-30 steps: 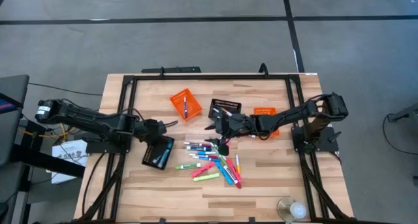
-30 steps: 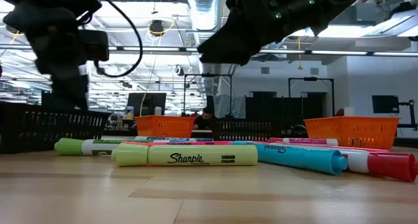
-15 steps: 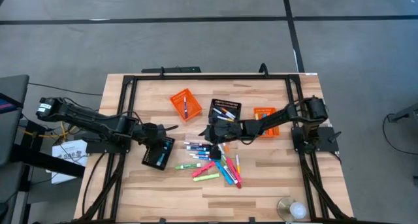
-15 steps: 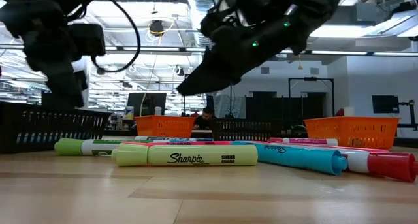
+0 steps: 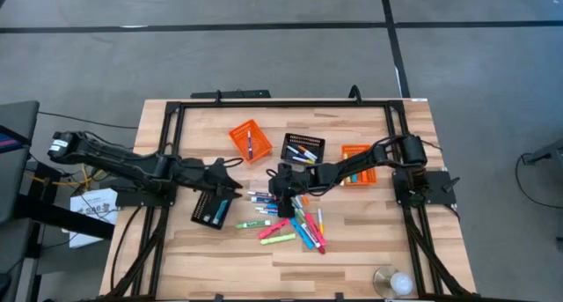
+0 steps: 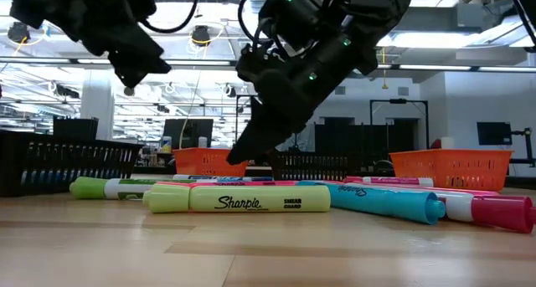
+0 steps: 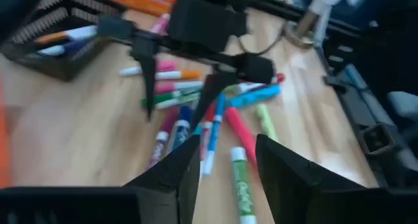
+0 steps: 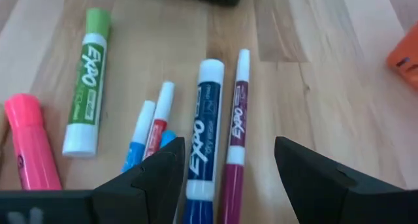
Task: Pick & Place Markers
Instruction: Put the blue marker into the bottom black bin
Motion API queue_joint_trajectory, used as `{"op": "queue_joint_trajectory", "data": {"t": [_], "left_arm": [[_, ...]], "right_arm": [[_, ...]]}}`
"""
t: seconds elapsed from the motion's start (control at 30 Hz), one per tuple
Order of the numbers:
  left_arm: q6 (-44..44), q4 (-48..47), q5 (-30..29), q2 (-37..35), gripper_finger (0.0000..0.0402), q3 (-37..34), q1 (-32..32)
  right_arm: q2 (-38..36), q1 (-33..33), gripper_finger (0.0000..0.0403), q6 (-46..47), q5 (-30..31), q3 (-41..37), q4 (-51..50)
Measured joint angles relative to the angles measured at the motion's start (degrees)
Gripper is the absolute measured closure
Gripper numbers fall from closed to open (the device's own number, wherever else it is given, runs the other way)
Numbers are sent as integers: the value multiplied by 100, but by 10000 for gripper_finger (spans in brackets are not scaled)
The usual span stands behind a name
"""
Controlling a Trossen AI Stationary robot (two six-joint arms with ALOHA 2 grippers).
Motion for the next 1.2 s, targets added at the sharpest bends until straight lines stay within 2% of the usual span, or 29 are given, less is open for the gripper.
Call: {"op": "queue_joint_trajectory", "data": {"t": [0.23,0.6,0.9,1.2], "left_arm": [[7,159,-249,538,265,-4,-31],[221,1518,-291,2024,266,-4,-30],[413,2301,-333,3027,266,-5,-31],[413,2533,-433,3622,266,6,-17]], "right_arm": [[10,44,177,128,14,2,-162],[10,62,186,90,63,-1,-589],[21,76,255,90,66,-2,-894],[21,37,322,85,72,-4,-1046]]}}
